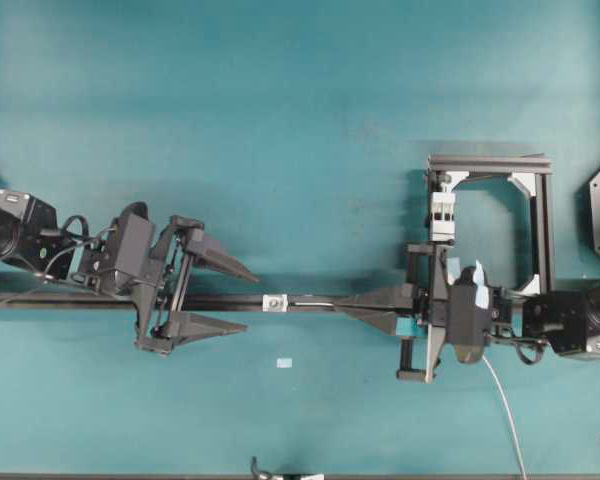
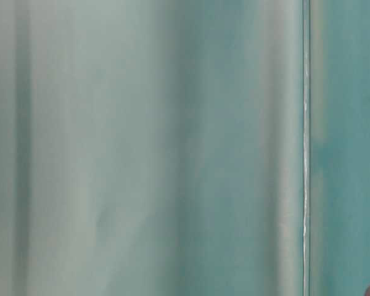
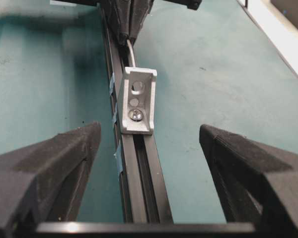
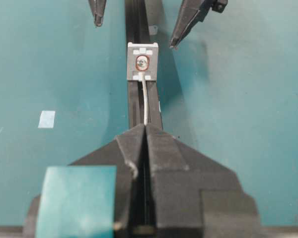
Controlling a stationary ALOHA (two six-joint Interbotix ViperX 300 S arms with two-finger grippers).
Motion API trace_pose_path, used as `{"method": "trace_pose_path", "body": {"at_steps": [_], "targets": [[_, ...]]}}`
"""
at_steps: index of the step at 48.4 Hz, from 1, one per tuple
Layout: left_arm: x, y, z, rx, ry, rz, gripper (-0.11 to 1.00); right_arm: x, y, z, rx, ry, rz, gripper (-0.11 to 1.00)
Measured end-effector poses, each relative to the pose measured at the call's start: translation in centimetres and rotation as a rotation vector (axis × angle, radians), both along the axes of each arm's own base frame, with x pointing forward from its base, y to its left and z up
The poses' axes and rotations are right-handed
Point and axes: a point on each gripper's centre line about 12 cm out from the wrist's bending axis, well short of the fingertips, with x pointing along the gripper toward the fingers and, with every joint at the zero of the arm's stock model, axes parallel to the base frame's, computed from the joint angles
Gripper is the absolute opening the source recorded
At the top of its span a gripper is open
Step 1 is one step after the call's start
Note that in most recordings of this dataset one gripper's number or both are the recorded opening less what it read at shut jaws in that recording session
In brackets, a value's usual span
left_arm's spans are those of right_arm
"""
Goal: Insert the wire through the hole in the metal fitting marked with a red label. (retake)
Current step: 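Push the wire tip leftward through the bracket hole with the right gripper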
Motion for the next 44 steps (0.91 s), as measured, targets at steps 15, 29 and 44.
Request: {"method": "trace_pose_path", "body": {"at_steps": [15, 29, 44], "targets": [[0.0, 0.0, 0.0, 0.000, -0.001, 0.000, 0.39, 0.7, 0.1, 0.1, -0.041, 0.011, 0.007, 0.02], [0.0, 0.0, 0.0, 0.000, 0.000, 0.000, 0.39, 1.2, 0.0, 0.2, -0.032, 0.016, -0.001, 0.02], [0.0, 0.0, 0.0, 0.000, 0.000, 0.000, 0.38, 2.1, -0.1, 0.1, -0.025, 0.012, -0.014, 0.02]]}}
